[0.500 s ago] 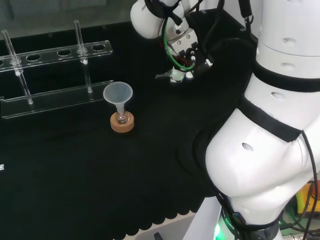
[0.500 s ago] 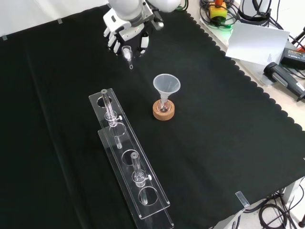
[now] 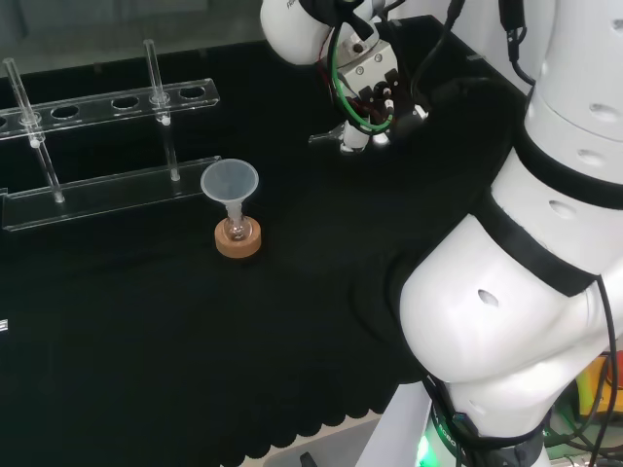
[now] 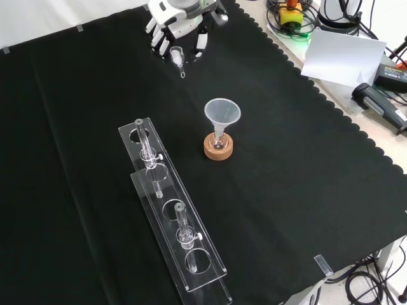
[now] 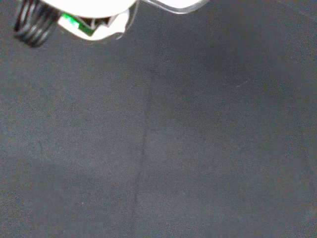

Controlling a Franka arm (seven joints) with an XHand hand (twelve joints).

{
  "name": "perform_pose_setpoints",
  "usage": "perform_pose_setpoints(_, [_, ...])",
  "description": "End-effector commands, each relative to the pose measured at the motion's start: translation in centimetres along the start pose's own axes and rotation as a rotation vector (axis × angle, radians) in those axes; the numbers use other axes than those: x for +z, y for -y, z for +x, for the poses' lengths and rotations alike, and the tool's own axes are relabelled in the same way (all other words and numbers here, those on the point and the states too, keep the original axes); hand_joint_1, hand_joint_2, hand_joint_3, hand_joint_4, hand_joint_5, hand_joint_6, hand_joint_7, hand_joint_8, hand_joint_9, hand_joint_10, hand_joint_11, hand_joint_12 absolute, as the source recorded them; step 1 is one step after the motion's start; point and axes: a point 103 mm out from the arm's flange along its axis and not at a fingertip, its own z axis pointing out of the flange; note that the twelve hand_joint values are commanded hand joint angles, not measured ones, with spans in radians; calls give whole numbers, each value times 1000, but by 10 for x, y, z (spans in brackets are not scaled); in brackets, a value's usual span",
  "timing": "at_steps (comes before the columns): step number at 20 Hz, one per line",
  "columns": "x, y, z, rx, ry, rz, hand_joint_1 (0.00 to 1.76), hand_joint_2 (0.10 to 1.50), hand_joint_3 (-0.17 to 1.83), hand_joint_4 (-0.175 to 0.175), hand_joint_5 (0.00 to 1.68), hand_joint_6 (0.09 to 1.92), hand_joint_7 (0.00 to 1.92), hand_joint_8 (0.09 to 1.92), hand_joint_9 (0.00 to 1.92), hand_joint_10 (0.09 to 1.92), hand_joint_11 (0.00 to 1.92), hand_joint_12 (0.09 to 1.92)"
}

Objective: Pour all the NaCl from the weighing funnel into the round-bottom flask.

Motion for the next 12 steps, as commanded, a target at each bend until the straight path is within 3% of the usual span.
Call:
perform_pose_setpoints(1, [-10, 25, 1, -5, 33, 11, 1120, 642, 689, 175, 1264, 703, 689, 601, 933, 392, 638, 1236])
perform_pose_setpoints(12, [-35, 54, 28, -30, 83, -2, 1120, 643, 687, 175, 1264, 702, 687, 599, 932, 391, 639, 1234])
